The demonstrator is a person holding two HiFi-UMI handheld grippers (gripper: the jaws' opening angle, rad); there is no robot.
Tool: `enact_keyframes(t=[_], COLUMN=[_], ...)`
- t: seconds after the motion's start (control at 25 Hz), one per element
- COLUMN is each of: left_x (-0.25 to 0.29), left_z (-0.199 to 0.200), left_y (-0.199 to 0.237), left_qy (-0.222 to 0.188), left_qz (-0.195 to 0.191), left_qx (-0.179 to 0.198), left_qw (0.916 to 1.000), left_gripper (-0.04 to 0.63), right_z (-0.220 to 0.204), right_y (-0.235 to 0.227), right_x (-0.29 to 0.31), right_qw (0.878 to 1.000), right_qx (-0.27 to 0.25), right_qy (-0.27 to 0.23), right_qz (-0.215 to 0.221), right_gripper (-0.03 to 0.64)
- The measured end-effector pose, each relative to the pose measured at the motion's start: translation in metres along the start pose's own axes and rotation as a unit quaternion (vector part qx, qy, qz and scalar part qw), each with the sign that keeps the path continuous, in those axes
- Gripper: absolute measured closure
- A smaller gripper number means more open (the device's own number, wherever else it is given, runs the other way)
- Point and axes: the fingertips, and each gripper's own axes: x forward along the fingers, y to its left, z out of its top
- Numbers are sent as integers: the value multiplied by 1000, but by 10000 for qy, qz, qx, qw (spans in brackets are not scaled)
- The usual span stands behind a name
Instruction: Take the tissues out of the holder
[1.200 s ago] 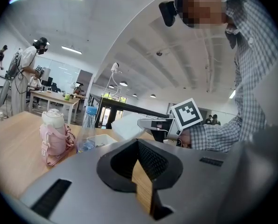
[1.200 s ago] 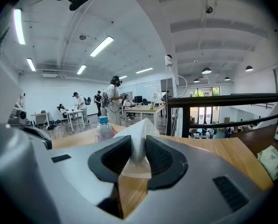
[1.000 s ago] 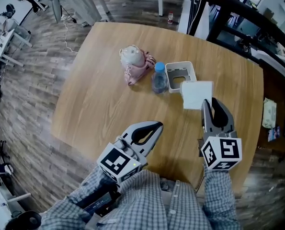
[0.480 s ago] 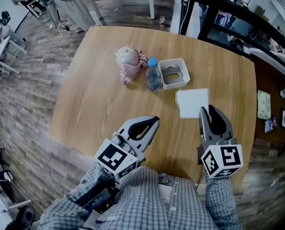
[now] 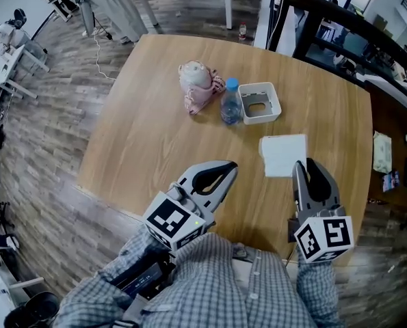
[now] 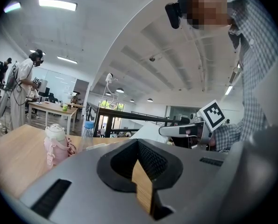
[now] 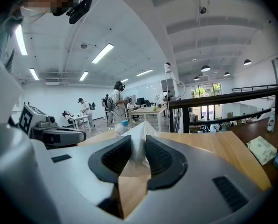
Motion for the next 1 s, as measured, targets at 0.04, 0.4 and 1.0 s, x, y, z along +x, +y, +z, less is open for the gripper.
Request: enact_keyframes(t=[0.04, 0.4, 1.0], left_x=[0, 1, 2], left_z=[0, 2, 2], left_y=[-1, -4, -3], left_qy=[-4, -27, -39], left_qz=[-1, -17, -33], left_qx=[-3, 27, 5], left_qw=[10000, 10000, 10000], left_gripper=[589, 589, 589], right_z=[0, -1, 1], right_y=[1, 5, 7], right_x=[-1, -3, 0], right_qw=[10000, 9999, 9998], right_qx=[17, -93, -75], right_qy=[11, 29, 28], right_qz=[-1, 98, 155], right_gripper=[511, 514, 515])
